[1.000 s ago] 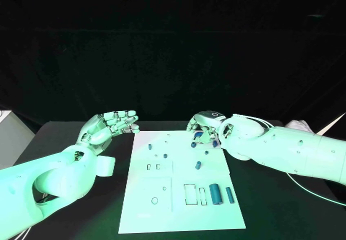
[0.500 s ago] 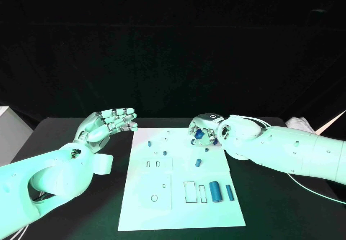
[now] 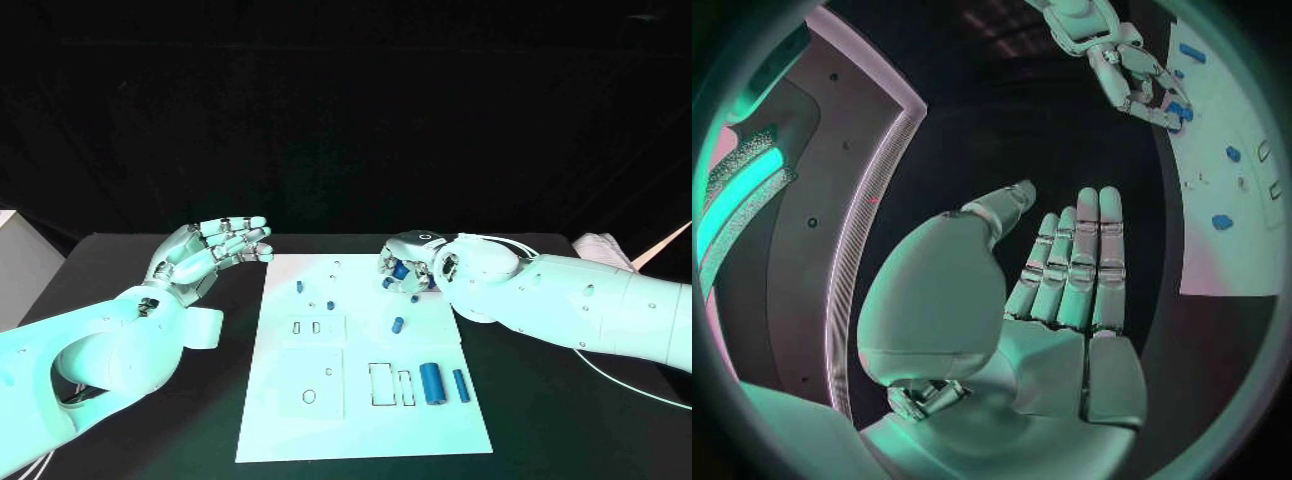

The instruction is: Assemble the parts on the task board

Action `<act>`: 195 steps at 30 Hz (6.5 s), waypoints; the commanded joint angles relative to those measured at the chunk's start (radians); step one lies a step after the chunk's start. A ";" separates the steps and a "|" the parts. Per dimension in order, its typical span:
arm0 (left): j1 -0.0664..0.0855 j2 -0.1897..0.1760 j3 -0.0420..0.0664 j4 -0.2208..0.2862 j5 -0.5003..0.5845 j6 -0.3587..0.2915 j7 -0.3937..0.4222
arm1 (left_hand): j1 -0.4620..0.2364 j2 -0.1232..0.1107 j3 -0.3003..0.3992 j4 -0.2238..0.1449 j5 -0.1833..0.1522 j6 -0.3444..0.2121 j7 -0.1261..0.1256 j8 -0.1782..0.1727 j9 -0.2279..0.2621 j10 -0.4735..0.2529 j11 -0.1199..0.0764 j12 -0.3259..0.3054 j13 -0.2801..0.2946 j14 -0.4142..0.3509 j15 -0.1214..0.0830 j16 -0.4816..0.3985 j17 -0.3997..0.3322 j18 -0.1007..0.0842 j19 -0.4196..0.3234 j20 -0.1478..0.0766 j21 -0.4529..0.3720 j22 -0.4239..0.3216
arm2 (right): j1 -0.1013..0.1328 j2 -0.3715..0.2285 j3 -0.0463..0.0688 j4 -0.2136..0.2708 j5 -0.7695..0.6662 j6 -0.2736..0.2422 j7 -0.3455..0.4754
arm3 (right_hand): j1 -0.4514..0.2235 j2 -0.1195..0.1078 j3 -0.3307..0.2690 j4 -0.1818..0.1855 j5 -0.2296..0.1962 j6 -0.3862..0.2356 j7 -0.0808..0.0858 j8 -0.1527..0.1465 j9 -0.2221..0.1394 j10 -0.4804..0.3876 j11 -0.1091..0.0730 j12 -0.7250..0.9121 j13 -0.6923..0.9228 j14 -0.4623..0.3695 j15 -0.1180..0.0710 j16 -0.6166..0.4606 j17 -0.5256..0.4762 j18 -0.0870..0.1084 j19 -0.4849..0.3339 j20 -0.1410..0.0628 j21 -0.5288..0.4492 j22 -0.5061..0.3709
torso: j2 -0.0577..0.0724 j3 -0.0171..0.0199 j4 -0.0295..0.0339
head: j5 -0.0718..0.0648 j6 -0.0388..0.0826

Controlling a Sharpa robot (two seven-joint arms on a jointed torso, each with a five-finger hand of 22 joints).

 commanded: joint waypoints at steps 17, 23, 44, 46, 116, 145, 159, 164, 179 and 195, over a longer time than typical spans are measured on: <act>0.003 -0.005 0.001 0.005 0.014 0.031 0.003 | -0.011 0.007 0.000 0.003 0.000 -0.004 0.019 -0.003 0.001 -0.006 0.000 0.004 0.001 -0.011 0.002 0.000 0.005 -0.008 -0.013 0.002 0.010 0.004 | -0.005 0.008 -0.001 -0.009 -0.022 0.027 -0.031 | 0.006 0.018 0.048 0.009 0.020 0.026 0.001 0.012 0.010 0.017 0.000 0.018 0.001 0.039 0.002 0.011 -0.002 -0.017 0.000 0.003 0.012 0.011 | 0.010 -0.0030 0.0022 | 0.000 0.014; 0.003 -0.006 0.001 0.006 0.016 0.032 0.005 | -0.012 0.008 0.000 0.004 0.000 -0.004 0.019 -0.003 0.001 -0.006 0.000 0.004 0.001 -0.012 0.003 0.000 0.005 -0.008 -0.014 0.002 0.011 0.005 | -0.007 0.011 -0.002 -0.011 -0.023 0.034 -0.031 | -0.002 0.022 0.070 0.016 0.013 0.038 -0.002 0.020 0.018 0.041 -0.004 0.032 0.003 0.039 -0.001 0.016 -0.001 -0.019 0.003 0.000 0.023 0.027 | 0.011 -0.0036 0.0033 | 0.000 0.015; 0.003 -0.006 0.001 0.003 0.017 0.035 0.004 | -0.013 0.010 0.001 0.006 0.001 -0.004 0.019 -0.003 0.001 -0.006 0.000 0.005 0.001 -0.013 0.003 0.001 0.007 -0.007 -0.017 0.003 0.012 0.006 | -0.009 0.007 -0.001 0.011 0.081 -0.193 -0.040 | 0.000 0.062 0.126 0.016 -0.025 0.099 -0.031 0.079 0.080 0.147 -0.038 0.049 0.018 0.039 -0.030 0.027 -0.005 -0.027 0.018 -0.022 0.059 0.082 | 0.013 -0.0063 0.0054 | 0.004 0.019; 0.003 -0.007 0.001 0.001 0.017 0.035 0.004 | -0.013 0.010 0.001 0.006 0.001 -0.004 0.019 -0.003 0.001 -0.006 0.000 0.005 0.001 -0.013 0.003 0.001 0.007 -0.007 -0.017 0.003 0.012 0.006 | -0.008 0.010 -0.001 0.015 0.086 -0.236 -0.043 | 0.001 0.061 0.128 0.014 -0.024 0.098 -0.030 0.079 0.081 0.147 -0.038 0.048 0.019 0.039 -0.031 0.027 -0.006 -0.027 0.018 -0.022 0.059 0.082 | 0.012 -0.0066 0.0046 | 0.009 0.020; 0.021 0.000 0.001 -0.001 0.017 0.040 -0.002 | -0.011 0.008 0.003 0.004 0.001 -0.004 0.018 -0.003 0.001 -0.006 0.000 0.005 0.001 -0.015 0.002 0.001 0.009 -0.006 -0.020 0.004 0.014 0.007 | -0.021 0.257 0.001 -0.202 0.056 -0.226 -0.110 | -0.051 -0.023 0.097 0.016 -0.035 -0.052 0.026 0.004 0.088 -0.019 0.017 -0.045 -0.010 -0.027 0.015 -0.090 -0.193 0.031 -0.134 0.016 -0.185 -0.205 | 0.032 -0.0156 0.0260 | 0.004 0.031; 0.021 -0.002 0.001 -0.030 0.019 0.053 0.000 | -0.011 0.008 0.003 0.004 0.000 -0.004 0.018 -0.002 0.002 -0.006 0.000 0.006 0.001 -0.017 0.003 0.001 0.011 -0.005 -0.025 0.005 0.017 0.010 | 0.014 -0.099 0.019 0.064 0.277 -0.215 -0.110 | 0.145 -0.012 -0.295 0.287 0.025 -0.064 -0.029 0.000 0.093 0.289 -0.062 0.439 0.310 0.043 -0.057 0.054 -0.017 -0.025 0.038 -0.047 0.010 0.074 | 0.022 -0.0083 -0.0023 | 0.007 0.042; 0.020 0.003 0.001 -0.041 0.019 0.059 -0.002 | -0.011 0.008 0.004 0.005 0.000 -0.004 0.018 -0.002 0.002 -0.005 0.000 0.007 0.001 -0.018 0.003 0.002 0.012 -0.005 -0.027 0.006 0.019 0.011 | 0.010 -0.071 0.019 -0.002 0.341 -0.122 -0.145 | 0.120 0.001 -0.296 0.286 0.073 -0.112 0.000 0.058 0.106 0.497 -0.029 1.440 1.478 0.109 -0.017 0.238 0.372 -0.080 0.132 -0.011 0.240 0.350 | 0.025 -0.0115 0.0028 | 0.005 0.034; 0.020 0.003 0.001 -0.042 0.019 0.060 -0.003 | -0.012 0.008 0.004 0.005 0.000 -0.004 0.018 -0.001 0.002 -0.005 0.000 0.007 0.001 -0.018 0.003 0.002 0.013 -0.004 -0.027 0.006 0.020 0.012 | 0.003 -0.050 0.019 -0.033 0.338 -0.107 -0.151 | 0.121 0.002 -0.296 0.285 0.073 -0.111 0.000 0.060 0.106 0.499 -0.029 1.443 1.481 0.109 -0.016 0.238 0.372 -0.081 0.135 -0.010 0.244 0.356 | 0.023 -0.0131 0.0016 | 0.006 0.029; 0.020 0.002 0.001 -0.043 0.019 0.059 -0.004 | -0.012 0.008 0.004 0.005 0.000 -0.004 0.018 -0.001 0.002 -0.005 0.000 0.007 0.001 -0.019 0.003 0.002 0.014 -0.004 -0.028 0.007 0.021 0.012 | -0.004 -0.026 0.019 -0.062 0.337 -0.091 -0.155 | 0.120 0.006 -0.295 0.286 0.077 -0.108 0.000 0.063 0.106 0.500 -0.029 1.446 1.484 0.109 -0.015 0.238 0.372 -0.081 0.136 -0.009 0.247 0.359 | 0.023 -0.0125 -0.0003 | 0.009 0.022; 0.020 0.002 0.001 -0.044 0.019 0.059 -0.006 | -0.012 0.008 0.004 0.006 0.000 -0.004 0.018 -0.001 0.003 -0.005 0.000 0.007 0.001 -0.020 0.003 0.002 0.014 -0.004 -0.029 0.007 0.022 0.013 | -0.007 -0.011 0.018 -0.084 0.314 -0.108 -0.147 | 0.134 0.040 -0.241 0.275 0.104 -0.054 -0.011 0.087 0.108 0.505 -0.038 1.451 1.491 0.109 -0.023 0.238 0.372 -0.083 0.138 -0.013 0.253 0.367 | 0.022 -0.0120 0.0009 | 0.009 0.020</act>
